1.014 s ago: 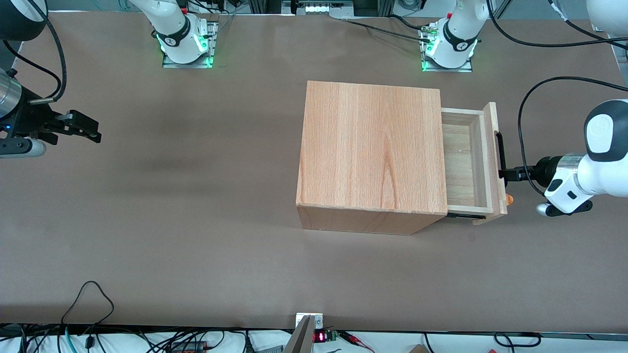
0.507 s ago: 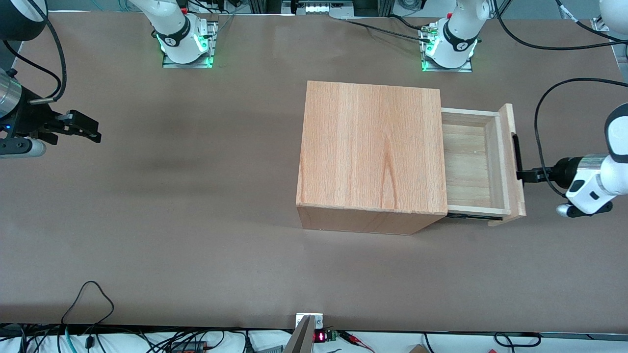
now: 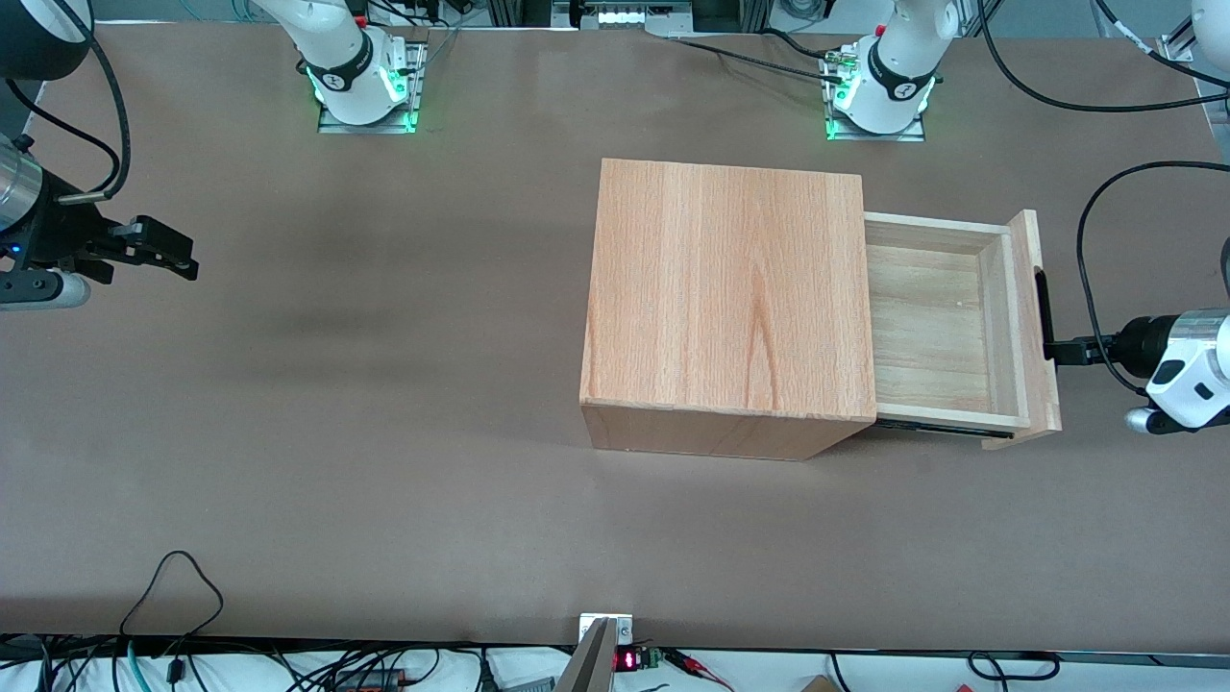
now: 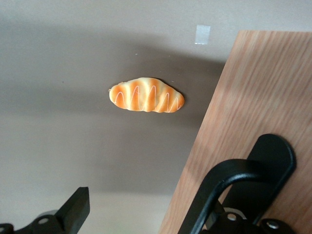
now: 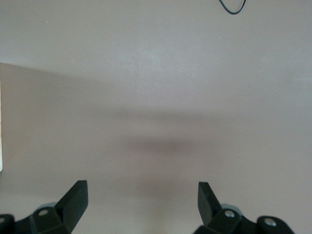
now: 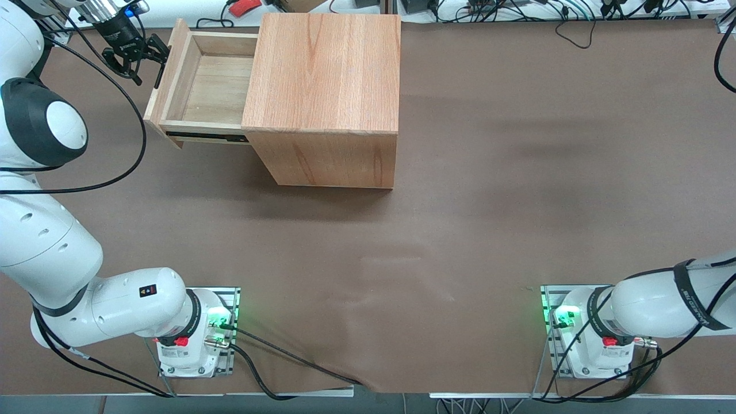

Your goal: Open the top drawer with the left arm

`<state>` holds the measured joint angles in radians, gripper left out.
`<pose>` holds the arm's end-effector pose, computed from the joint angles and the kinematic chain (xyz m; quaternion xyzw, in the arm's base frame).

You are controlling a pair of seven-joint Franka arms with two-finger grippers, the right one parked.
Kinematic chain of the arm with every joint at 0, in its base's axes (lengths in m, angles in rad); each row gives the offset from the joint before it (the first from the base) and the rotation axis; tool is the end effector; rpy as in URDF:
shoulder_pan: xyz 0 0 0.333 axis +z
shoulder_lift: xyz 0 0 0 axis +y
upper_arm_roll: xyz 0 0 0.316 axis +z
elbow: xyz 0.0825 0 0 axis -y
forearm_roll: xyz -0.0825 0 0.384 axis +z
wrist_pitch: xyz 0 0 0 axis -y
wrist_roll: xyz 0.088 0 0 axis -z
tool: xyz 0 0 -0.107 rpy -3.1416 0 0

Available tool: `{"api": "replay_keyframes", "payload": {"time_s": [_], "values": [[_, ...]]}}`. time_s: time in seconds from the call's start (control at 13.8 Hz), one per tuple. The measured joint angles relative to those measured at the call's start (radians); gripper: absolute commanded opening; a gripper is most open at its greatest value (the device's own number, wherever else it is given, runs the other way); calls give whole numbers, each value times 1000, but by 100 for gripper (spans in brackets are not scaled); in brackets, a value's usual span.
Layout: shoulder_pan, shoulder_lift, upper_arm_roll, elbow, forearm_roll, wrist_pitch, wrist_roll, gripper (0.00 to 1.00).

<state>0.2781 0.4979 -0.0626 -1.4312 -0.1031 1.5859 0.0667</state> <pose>0.6447 0.1367 0.3848 0.9797 0.0838 -0.1590 0.0892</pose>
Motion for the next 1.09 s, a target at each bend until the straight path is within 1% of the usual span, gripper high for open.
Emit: {"api": "replay_keyframes", "payload": {"time_s": [0.72, 1.09], "values": [[7, 4, 0, 7, 1, -1, 11, 100], [5, 11, -2, 22, 8, -1, 50, 100]]}}
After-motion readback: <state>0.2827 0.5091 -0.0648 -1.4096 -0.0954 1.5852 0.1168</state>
